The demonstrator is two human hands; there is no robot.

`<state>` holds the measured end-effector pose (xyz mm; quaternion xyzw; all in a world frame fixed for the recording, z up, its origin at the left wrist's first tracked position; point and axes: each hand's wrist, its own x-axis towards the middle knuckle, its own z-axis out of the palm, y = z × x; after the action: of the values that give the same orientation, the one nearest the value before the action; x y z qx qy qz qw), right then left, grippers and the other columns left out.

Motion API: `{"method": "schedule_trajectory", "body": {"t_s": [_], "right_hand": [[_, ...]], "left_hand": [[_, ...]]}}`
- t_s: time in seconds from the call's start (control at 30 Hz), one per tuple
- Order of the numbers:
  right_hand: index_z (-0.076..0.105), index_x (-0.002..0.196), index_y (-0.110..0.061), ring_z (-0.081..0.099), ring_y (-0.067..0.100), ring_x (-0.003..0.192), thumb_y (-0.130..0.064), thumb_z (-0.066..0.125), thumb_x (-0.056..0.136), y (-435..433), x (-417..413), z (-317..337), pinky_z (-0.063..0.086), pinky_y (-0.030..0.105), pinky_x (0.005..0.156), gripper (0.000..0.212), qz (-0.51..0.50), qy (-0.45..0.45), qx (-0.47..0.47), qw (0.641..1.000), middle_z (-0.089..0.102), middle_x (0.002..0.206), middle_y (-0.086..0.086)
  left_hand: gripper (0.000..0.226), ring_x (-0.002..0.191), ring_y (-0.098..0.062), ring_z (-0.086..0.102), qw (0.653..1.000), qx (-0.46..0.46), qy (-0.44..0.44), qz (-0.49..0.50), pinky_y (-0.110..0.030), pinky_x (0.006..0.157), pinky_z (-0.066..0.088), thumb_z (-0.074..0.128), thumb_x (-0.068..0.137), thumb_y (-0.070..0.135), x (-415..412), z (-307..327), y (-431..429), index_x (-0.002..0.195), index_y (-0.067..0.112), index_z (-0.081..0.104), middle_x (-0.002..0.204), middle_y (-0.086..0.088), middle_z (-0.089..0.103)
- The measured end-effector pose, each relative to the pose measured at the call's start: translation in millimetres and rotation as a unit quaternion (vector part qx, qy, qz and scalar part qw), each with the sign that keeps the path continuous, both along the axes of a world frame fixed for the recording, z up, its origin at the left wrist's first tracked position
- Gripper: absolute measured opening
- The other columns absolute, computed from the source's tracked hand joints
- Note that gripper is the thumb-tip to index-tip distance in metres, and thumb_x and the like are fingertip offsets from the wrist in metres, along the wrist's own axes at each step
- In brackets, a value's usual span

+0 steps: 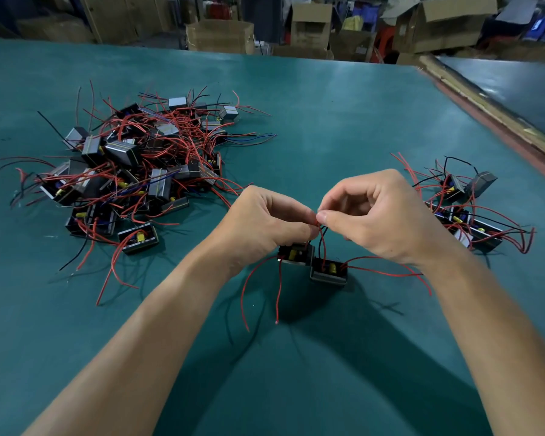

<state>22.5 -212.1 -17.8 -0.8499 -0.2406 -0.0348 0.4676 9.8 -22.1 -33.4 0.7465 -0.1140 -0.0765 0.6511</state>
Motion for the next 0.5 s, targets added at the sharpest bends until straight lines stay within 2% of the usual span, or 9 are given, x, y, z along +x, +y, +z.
{"method": "schedule_trajectory", "body": {"t_s": [0.17,0.33,0.5], "right_hand": [[0.072,0.070,-0.017,0.049,0.007,0.049,-0.009,0.074,0.082,0.4,0.2,0.1,0.037,0.018,0.049,0.015,0.001,0.006,-0.008,1.000,0.065,0.059,0.004],[0.073,0.070,-0.016,0.047,0.008,0.049,-0.009,0.075,0.081,-0.5,0.0,0.8,0.036,0.019,0.047,0.014,0.001,0.015,-0.011,1.000,0.066,0.059,0.005],[0.073,0.071,-0.017,0.037,0.009,0.046,-0.007,0.074,0.080,-1.8,0.5,-0.1,0.030,0.018,0.045,0.014,0.008,0.010,0.002,1.000,0.051,0.049,-0.006]], "left_hand": [[0.010,0.055,-0.001,0.055,1.000,0.001,-0.001,-0.006,-0.014,0.055,0.044,0.076,0.079,0.001,0.9,-0.9,0.3,0.084,0.009,0.078,0.068,0.001,0.073],[0.012,0.057,-0.001,0.057,1.000,0.001,-0.002,-0.018,-0.014,0.056,0.046,0.074,0.080,-0.001,0.8,-1.8,0.7,0.085,0.010,0.078,0.070,0.001,0.073],[0.012,0.055,-0.001,0.056,1.000,0.005,-0.006,-0.019,-0.014,0.054,0.043,0.076,0.079,0.002,1.1,-1.6,0.4,0.082,0.014,0.079,0.067,0.003,0.072]]}}
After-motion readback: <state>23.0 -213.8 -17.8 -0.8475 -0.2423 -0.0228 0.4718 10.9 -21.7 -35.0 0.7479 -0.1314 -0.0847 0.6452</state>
